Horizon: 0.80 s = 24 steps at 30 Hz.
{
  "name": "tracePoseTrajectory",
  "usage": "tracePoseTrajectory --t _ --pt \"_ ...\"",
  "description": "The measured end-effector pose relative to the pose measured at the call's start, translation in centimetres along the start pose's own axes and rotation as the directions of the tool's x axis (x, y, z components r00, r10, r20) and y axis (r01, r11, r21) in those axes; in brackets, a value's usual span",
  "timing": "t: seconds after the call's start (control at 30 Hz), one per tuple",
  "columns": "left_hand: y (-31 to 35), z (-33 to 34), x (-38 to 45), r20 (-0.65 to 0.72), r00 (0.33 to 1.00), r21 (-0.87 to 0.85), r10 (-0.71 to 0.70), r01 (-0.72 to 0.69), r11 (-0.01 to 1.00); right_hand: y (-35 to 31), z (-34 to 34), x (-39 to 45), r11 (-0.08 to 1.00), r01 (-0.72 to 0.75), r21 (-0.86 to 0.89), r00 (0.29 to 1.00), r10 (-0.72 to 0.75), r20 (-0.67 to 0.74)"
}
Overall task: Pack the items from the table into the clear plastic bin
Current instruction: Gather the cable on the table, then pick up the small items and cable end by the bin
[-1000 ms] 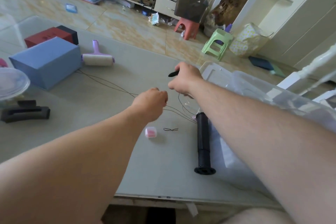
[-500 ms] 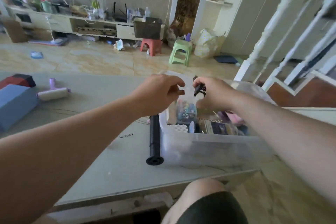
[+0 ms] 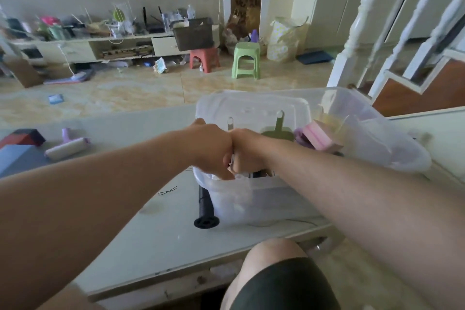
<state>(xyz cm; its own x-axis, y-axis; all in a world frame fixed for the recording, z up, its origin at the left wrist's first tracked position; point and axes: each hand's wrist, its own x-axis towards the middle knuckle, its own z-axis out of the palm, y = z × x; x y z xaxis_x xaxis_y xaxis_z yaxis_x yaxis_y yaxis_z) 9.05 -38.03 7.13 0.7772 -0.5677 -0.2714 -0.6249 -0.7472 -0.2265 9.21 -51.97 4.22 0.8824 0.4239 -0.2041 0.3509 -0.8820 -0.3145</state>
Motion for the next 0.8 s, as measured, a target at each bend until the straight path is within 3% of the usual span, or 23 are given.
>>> tracePoseTrajectory --t 0.1,0.17,0.23,0.3,0.43,0.6,0.8 --pt "-0.3 0.5 -0.8 -0.137 0.990 -0.077 0.009 -0.020 0.997 0.3 0.6 0.3 0.999 0.032 0.006 0.999 -0.032 -0.023" --pt "-1.3 0.8 -1.9 -0.274 0.962 -0.274 -0.004 -0.074 0.959 0.5 0.3 0.1 0.999 0.021 0.025 1.000 -0.020 -0.022" --pt "-2.9 1.5 -3.1 -0.421 0.905 -0.408 -0.060 -0.130 0.904 0.6 -0.1 -0.3 1.000 -0.013 0.014 1.000 0.013 -0.009" --pt "-4.6 2.4 -4.5 -0.463 0.872 -0.469 -0.157 -0.091 0.878 0.4 -0.5 -0.7 0.997 -0.078 0.017 0.996 0.078 -0.032" --pt "-6.8 4.6 -8.4 -0.341 0.891 -0.517 -0.300 0.089 0.851 -1.8 -2.3 -1.2 0.989 -0.146 -0.020 0.968 0.139 -0.209" --pt "-7.3 8.7 -11.9 -0.109 0.933 -0.533 -0.344 0.238 0.812 -8.4 -3.9 -1.2 0.988 -0.152 0.007 0.875 0.138 -0.464" --pt "-8.1 11.2 -13.5 0.109 0.937 -0.525 -0.333 0.339 0.780 -16.5 0.7 0.0 0.999 0.036 0.016 0.937 -0.028 -0.349"
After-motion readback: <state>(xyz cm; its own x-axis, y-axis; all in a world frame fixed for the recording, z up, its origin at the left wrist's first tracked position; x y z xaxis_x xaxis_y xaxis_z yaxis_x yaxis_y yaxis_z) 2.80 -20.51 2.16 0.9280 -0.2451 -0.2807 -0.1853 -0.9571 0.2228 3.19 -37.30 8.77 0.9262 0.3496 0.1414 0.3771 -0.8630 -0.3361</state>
